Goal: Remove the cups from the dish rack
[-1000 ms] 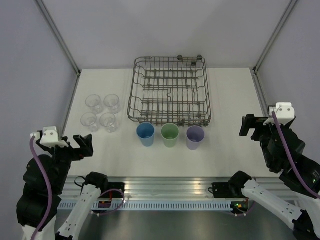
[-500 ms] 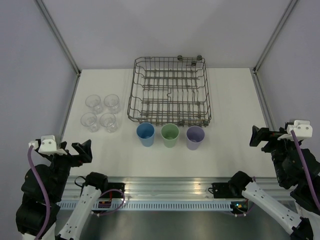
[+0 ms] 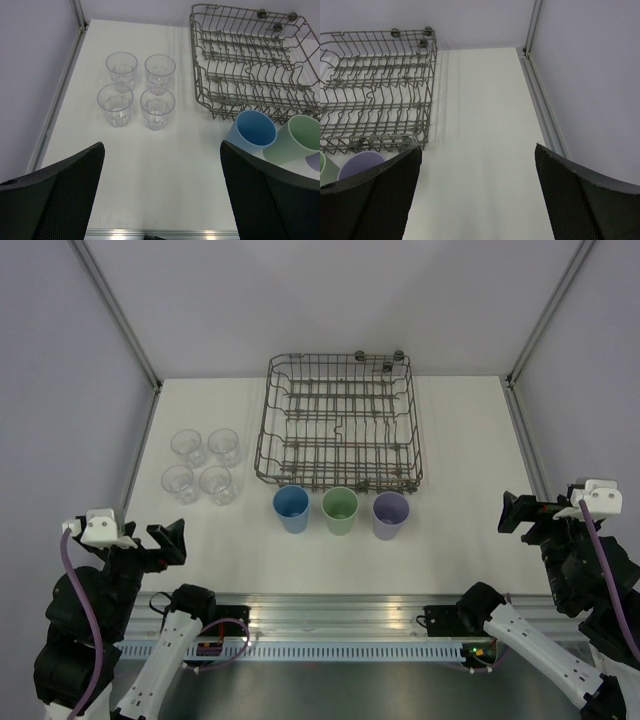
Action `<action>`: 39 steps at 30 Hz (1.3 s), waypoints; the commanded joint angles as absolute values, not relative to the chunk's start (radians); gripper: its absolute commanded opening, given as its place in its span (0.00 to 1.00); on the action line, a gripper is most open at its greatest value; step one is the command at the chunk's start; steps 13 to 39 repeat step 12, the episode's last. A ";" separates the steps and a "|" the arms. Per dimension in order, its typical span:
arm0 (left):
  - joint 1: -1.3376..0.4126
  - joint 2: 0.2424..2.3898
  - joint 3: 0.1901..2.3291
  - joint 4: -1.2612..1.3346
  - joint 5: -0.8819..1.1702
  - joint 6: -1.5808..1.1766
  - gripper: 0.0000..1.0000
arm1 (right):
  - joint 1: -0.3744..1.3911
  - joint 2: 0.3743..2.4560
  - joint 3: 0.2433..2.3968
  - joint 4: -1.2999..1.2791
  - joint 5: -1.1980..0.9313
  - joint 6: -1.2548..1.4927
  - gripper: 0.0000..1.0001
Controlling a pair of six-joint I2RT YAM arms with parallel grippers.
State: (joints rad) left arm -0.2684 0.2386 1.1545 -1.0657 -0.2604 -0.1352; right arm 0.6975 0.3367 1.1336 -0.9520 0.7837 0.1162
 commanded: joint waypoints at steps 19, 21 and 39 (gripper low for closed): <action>-0.275 0.225 1.137 -1.023 -0.259 -0.091 1.00 | 0.698 0.337 1.118 -0.937 0.792 0.109 0.98; -0.275 0.225 1.137 -1.023 -0.259 -0.091 1.00 | 0.698 0.337 1.118 -0.937 0.792 0.109 0.98; -0.275 0.225 1.137 -1.023 -0.259 -0.091 1.00 | 0.698 0.337 1.118 -0.937 0.792 0.109 0.98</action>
